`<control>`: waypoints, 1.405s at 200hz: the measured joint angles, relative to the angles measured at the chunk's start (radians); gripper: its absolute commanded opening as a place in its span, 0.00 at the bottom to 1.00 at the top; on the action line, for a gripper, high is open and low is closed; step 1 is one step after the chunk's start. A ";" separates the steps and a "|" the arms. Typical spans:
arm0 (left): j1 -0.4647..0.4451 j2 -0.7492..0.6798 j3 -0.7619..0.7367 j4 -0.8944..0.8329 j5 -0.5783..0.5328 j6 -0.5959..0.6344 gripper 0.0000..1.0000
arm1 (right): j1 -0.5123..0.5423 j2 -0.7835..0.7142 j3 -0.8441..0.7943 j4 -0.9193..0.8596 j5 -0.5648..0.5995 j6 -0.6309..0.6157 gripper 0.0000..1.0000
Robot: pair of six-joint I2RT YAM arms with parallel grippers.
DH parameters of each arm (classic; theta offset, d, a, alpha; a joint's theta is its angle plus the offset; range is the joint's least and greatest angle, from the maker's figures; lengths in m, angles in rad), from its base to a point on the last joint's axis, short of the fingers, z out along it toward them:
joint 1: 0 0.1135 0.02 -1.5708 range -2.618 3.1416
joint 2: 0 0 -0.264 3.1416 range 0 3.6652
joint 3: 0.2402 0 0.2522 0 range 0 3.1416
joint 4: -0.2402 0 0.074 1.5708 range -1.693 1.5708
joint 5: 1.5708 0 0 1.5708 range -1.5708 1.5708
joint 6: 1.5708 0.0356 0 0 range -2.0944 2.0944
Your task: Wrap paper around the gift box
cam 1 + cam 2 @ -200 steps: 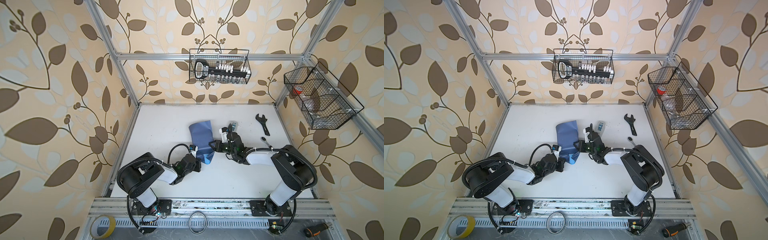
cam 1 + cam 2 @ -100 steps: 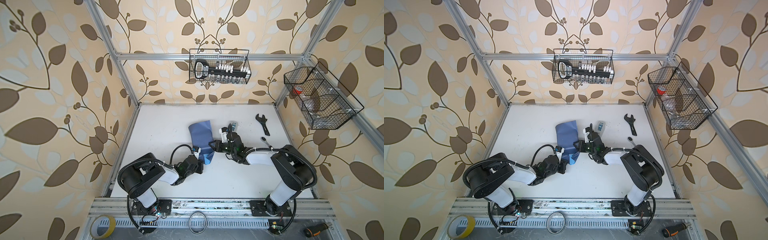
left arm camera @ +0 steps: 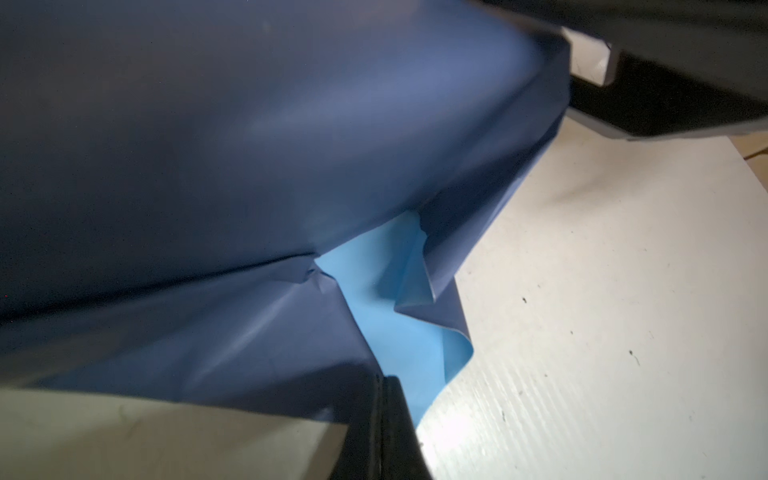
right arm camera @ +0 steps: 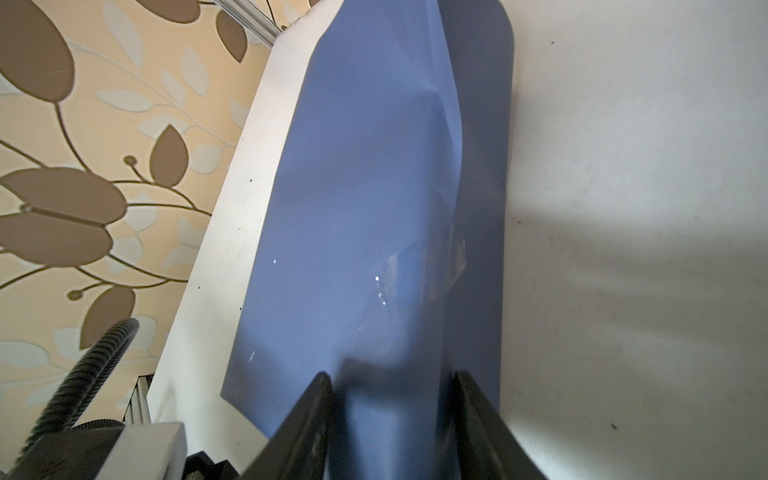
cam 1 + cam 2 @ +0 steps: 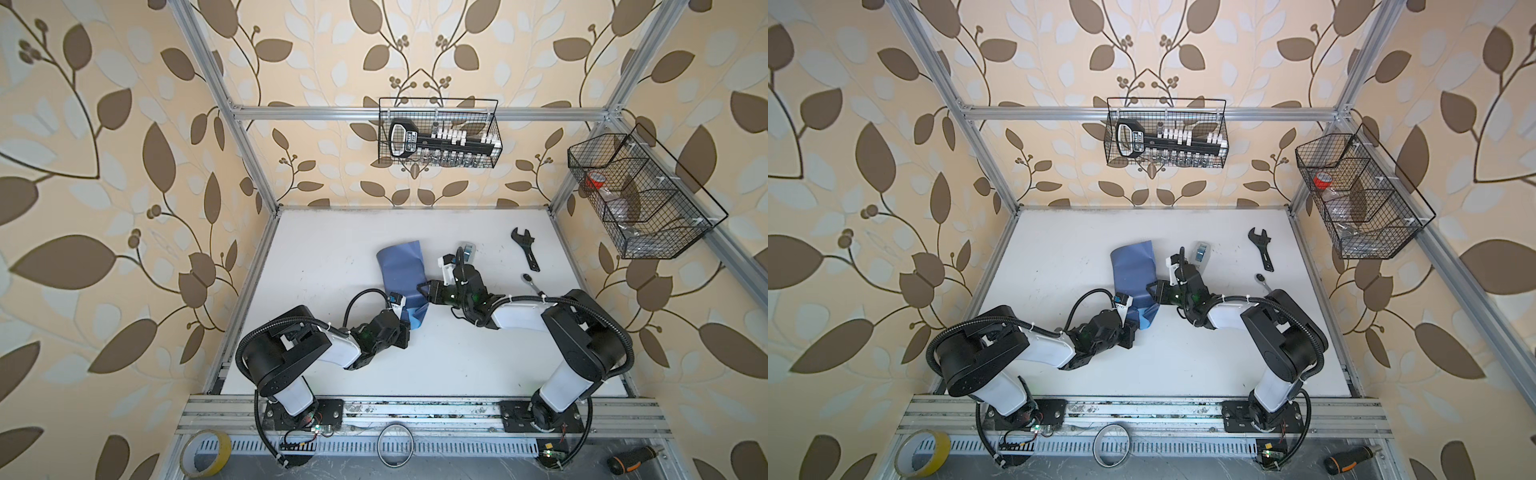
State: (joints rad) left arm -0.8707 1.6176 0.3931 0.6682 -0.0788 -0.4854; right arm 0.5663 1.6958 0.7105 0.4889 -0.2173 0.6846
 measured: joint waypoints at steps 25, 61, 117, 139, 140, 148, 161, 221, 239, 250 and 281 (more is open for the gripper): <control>-0.002 -0.001 0.000 -0.001 0.002 0.000 0.04 | 0.000 0.000 0.002 -0.002 0.000 0.000 0.48; -0.001 -0.018 -0.009 -0.016 -0.001 -0.001 0.03 | 0.006 0.001 0.004 -0.006 -0.001 0.000 0.48; 0.023 -0.020 0.000 -0.032 0.010 -0.005 0.03 | 0.006 0.002 0.004 -0.007 0.000 0.000 0.48; 0.042 -0.020 0.012 -0.051 0.022 -0.006 0.03 | 0.006 0.002 0.004 -0.007 0.000 0.000 0.48; 0.042 -0.020 0.013 -0.051 0.023 -0.006 0.03 | 0.006 0.002 0.004 -0.007 -0.001 0.000 0.48; 0.051 -0.020 0.014 -0.055 0.025 -0.005 0.03 | 0.006 0.002 0.004 -0.007 -0.001 0.000 0.48; 0.069 -0.020 0.019 -0.062 0.029 -0.005 0.03 | 0.006 0.002 0.004 -0.007 0.000 0.000 0.48; 0.155 -0.043 0.022 -0.109 0.019 -0.011 0.03 | 0.006 0.002 0.004 -0.007 0.000 0.000 0.48; 0.166 -0.051 0.022 -0.125 0.017 -0.012 0.03 | 0.006 0.002 0.004 -0.007 0.000 0.000 0.48; 0.166 -0.052 0.021 -0.126 0.017 -0.012 0.03 | 0.006 0.002 0.004 -0.007 0.000 0.000 0.48; 0.148 -0.055 0.012 -0.116 0.008 -0.011 0.03 | 0.006 0.002 0.004 -0.007 0.000 0.000 0.48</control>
State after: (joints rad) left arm -0.7231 1.5623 0.4049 0.5522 -0.0711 -0.4969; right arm 0.5724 1.6974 0.7147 0.4820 -0.2176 0.6842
